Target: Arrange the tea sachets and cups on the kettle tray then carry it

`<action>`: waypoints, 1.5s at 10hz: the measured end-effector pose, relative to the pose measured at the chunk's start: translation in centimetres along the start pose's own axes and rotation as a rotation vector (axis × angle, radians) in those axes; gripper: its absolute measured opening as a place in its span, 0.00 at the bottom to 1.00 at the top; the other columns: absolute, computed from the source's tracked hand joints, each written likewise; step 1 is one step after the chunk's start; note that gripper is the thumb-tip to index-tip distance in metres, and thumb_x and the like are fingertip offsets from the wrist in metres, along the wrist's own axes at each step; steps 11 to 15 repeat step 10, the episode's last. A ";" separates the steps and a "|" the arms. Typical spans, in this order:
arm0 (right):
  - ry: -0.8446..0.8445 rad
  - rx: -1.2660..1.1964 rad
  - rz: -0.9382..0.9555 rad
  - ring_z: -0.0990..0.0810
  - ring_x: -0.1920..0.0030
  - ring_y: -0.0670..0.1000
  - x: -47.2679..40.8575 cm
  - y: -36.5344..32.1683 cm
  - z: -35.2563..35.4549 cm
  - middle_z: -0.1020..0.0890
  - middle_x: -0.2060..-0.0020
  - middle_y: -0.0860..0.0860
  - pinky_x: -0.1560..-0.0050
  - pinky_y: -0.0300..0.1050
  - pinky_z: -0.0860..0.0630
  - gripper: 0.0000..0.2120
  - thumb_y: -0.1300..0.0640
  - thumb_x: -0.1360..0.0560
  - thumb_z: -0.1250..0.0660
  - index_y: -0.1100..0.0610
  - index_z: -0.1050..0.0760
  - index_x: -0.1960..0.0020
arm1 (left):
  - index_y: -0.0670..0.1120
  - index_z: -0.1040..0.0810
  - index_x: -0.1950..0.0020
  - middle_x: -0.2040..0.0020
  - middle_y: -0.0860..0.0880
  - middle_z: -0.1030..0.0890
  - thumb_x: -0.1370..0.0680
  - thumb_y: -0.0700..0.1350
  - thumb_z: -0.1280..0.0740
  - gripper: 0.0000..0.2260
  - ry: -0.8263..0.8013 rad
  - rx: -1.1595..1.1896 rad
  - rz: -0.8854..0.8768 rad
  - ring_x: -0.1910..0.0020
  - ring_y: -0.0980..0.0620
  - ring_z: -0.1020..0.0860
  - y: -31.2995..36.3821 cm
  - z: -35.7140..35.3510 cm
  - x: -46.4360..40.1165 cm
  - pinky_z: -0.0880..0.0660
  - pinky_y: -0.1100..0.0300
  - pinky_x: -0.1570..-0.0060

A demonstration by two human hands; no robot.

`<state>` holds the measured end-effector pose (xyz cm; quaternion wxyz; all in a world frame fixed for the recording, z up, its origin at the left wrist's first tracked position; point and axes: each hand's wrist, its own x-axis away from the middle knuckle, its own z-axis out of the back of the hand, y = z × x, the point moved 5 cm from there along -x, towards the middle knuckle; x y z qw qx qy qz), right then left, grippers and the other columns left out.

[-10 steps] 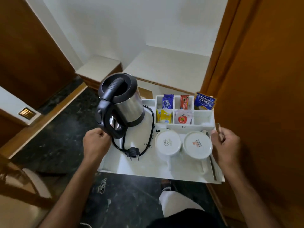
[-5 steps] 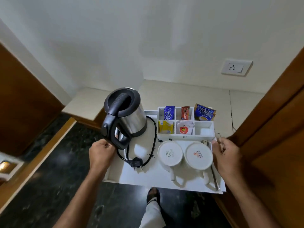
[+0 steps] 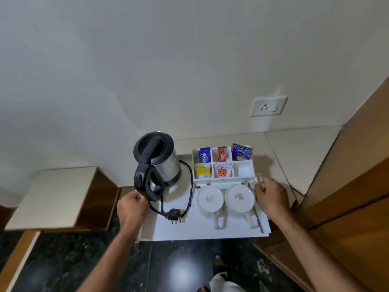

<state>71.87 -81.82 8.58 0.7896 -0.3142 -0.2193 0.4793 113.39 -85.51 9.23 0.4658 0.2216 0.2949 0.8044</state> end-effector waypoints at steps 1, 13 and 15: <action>-0.063 0.017 -0.058 0.24 0.63 0.52 -3.0 1.7 -2.5 0.21 0.65 0.49 0.66 0.43 0.30 0.09 0.52 0.23 0.35 0.55 0.26 0.59 | 0.43 0.24 0.70 0.71 0.45 0.22 0.23 0.42 0.33 0.15 -0.017 -0.013 0.022 0.72 0.48 0.27 0.0 -3.0 -2.1 0.33 0.58 0.74; -0.151 0.110 -0.218 0.21 0.50 0.61 -6.8 1.9 -7.6 0.19 0.53 0.59 0.56 0.45 0.28 0.07 0.61 0.24 0.40 0.62 0.24 0.52 | 0.38 0.25 0.63 0.65 0.43 0.21 0.18 0.53 0.43 0.22 -0.276 -0.352 -0.045 0.65 0.43 0.23 -2.0 -6.8 -8.2 0.26 0.52 0.65; -0.151 0.110 -0.218 0.21 0.50 0.61 -6.8 1.9 -7.6 0.19 0.53 0.59 0.56 0.45 0.28 0.07 0.61 0.24 0.40 0.62 0.24 0.52 | 0.38 0.25 0.63 0.65 0.43 0.21 0.18 0.53 0.43 0.22 -0.276 -0.352 -0.045 0.65 0.43 0.23 -2.0 -6.8 -8.2 0.26 0.52 0.65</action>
